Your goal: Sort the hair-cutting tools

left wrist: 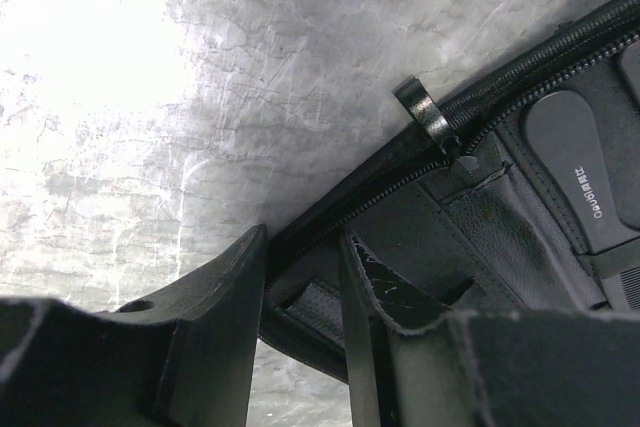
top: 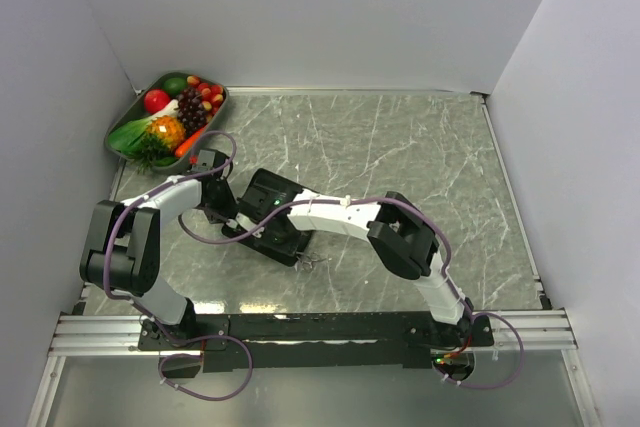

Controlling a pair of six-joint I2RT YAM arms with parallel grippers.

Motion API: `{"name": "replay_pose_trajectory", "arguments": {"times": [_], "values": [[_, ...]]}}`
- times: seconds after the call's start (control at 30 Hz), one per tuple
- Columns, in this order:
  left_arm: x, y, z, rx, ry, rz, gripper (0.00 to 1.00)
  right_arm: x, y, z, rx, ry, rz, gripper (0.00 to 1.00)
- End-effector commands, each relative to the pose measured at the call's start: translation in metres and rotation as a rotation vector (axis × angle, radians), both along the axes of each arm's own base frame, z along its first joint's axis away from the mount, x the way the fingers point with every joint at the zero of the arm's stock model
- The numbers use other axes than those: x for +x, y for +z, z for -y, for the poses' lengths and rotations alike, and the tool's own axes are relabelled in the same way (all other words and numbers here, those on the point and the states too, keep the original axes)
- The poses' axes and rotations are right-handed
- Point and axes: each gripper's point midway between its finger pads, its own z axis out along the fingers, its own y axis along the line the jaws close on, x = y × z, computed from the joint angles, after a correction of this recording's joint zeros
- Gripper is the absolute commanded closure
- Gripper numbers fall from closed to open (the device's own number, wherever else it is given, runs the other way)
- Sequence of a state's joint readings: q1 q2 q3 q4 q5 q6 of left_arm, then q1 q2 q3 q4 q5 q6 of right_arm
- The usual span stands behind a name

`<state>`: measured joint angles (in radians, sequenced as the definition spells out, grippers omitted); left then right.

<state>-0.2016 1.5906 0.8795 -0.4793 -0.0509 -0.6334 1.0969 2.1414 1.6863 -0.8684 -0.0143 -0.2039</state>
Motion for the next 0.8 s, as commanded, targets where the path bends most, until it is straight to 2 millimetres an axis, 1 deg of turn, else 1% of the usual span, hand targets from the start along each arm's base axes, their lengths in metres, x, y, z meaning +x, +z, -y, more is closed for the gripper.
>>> {"name": "replay_pose_trajectory", "arguments": {"times": [0.0, 0.03, 0.07, 0.1, 0.13, 0.17, 0.4, 0.43, 0.53, 0.67, 0.77], "values": [[-0.037, -0.028, 0.013, -0.043, -0.032, -0.16, 0.61, 0.017, 0.025, -0.025, 0.162, -0.065, 0.105, 1.0], [-0.037, -0.028, 0.013, -0.046, -0.031, -0.159, 0.61, 0.012, 0.02, -0.019, 0.146, -0.068, 0.096, 1.0], [-0.037, -0.028, 0.014, -0.046, -0.033, -0.157, 0.62, 0.011, 0.023, -0.017, 0.155, -0.077, 0.095, 1.0], [-0.037, -0.028, 0.014, -0.047, -0.031, -0.159, 0.61, 0.01, 0.024, -0.014, 0.156, -0.086, 0.097, 1.0], [-0.036, -0.028, 0.015, -0.049, -0.03, -0.158, 0.61, 0.008, 0.019, -0.008, 0.143, -0.091, 0.093, 1.0], [-0.036, -0.028, 0.015, -0.049, -0.032, -0.156, 0.62, 0.007, 0.022, -0.008, 0.152, -0.094, 0.096, 1.0], [-0.035, -0.027, 0.022, -0.048, -0.04, -0.158, 0.62, 0.01, 0.024, 0.006, 0.11, -0.097, 0.131, 1.0], [-0.033, -0.026, 0.023, -0.048, -0.039, -0.154, 0.62, 0.012, 0.027, 0.006, 0.112, -0.097, 0.144, 1.0], [-0.032, -0.025, 0.027, -0.049, -0.043, -0.153, 0.62, 0.012, 0.027, 0.01, 0.106, -0.086, 0.148, 1.0], [-0.034, -0.027, 0.031, -0.046, -0.052, -0.159, 0.62, 0.011, 0.03, 0.009, 0.113, -0.083, 0.147, 1.0], [-0.035, -0.027, 0.034, -0.047, -0.057, -0.161, 0.62, 0.012, 0.029, 0.004, 0.131, -0.083, 0.145, 1.0]]}}
